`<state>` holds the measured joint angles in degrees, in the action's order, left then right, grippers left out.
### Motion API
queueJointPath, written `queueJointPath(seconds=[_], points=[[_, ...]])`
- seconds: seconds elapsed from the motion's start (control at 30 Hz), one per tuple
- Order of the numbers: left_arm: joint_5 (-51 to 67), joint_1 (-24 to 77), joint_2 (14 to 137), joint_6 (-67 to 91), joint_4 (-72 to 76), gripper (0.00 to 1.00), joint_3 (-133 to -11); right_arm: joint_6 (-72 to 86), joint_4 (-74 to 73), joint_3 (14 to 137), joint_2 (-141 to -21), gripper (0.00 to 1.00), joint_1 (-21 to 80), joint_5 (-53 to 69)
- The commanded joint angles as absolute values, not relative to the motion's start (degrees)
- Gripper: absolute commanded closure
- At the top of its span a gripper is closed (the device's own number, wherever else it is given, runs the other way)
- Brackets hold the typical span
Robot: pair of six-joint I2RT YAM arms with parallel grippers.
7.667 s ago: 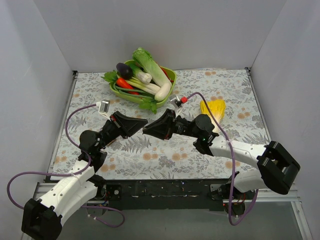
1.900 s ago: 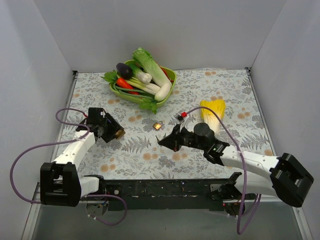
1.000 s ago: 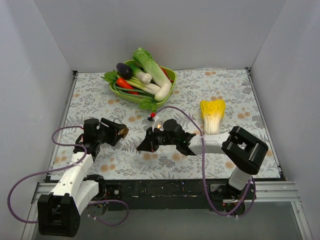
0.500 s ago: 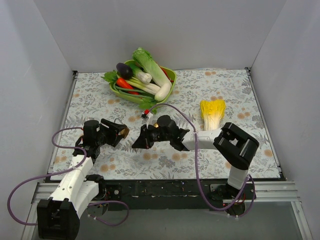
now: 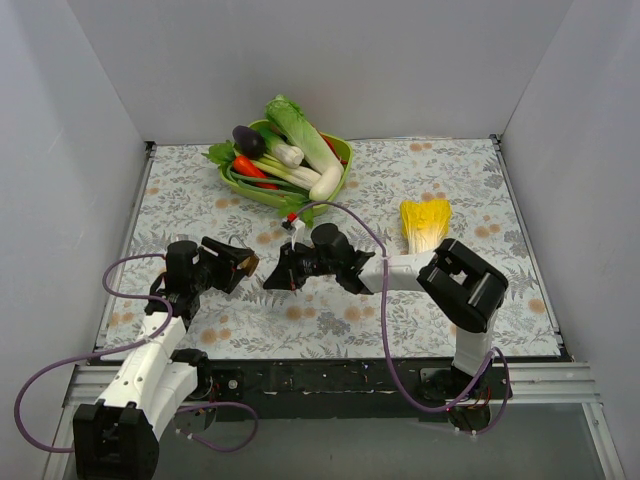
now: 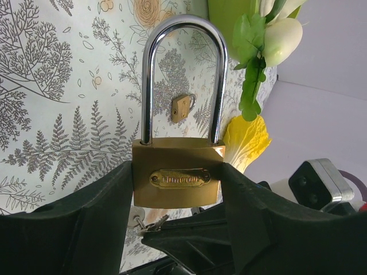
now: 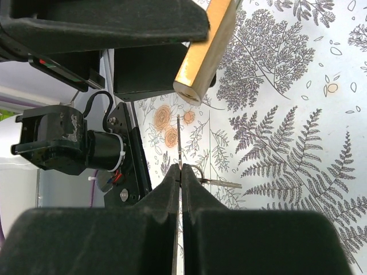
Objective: Unlock with the key
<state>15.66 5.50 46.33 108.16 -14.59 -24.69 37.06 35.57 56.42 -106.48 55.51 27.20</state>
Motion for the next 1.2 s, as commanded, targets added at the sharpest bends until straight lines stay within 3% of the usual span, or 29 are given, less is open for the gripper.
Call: queueJointPath(seconds=[0.0,1.17], points=[[16.1,5.7,44.0,107.2,-12.4,1.00,-25.6,36.2,36.0,58.6,-106.8,0.99,54.8,27.9],[14.1,5.9,42.4,101.2,-13.8,1.00,-25.2,34.0,27.5,66.5,-111.4,0.99,53.9,27.1]])
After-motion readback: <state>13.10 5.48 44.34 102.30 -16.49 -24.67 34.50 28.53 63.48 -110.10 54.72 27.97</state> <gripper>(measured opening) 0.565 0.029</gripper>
